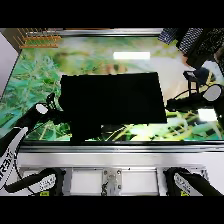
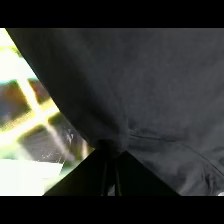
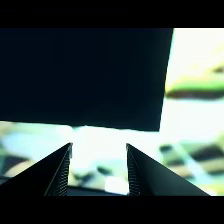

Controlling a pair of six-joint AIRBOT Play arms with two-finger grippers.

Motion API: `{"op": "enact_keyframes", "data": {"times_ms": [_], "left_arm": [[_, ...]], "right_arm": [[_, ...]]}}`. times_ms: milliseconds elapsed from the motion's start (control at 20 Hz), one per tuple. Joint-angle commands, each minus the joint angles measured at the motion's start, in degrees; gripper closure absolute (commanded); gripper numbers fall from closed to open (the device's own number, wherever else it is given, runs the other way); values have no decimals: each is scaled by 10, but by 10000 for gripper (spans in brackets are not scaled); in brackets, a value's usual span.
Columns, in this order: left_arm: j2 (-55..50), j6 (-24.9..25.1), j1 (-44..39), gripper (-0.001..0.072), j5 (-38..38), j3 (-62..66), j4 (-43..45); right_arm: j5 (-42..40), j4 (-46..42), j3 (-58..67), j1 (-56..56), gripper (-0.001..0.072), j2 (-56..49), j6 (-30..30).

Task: Fold the clothes and pants, and hang the long-sleeved shirts on hangers.

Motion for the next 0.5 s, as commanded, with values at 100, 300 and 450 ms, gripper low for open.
{"op": "enact_keyframes", "data": {"times_ms": [100, 300, 450], "left_arm": [[1, 26, 9, 700, -21, 0, 2], [0, 26, 9, 700, -16, 0, 2], [0, 26, 9, 700, -14, 0, 2]], "right_arm": [[-61, 52, -162, -128, 230, 0, 111], [-208, 220, -280, -165, 106, -1, 109], [-299, 242, -310, -132, 107, -2, 110]]}}
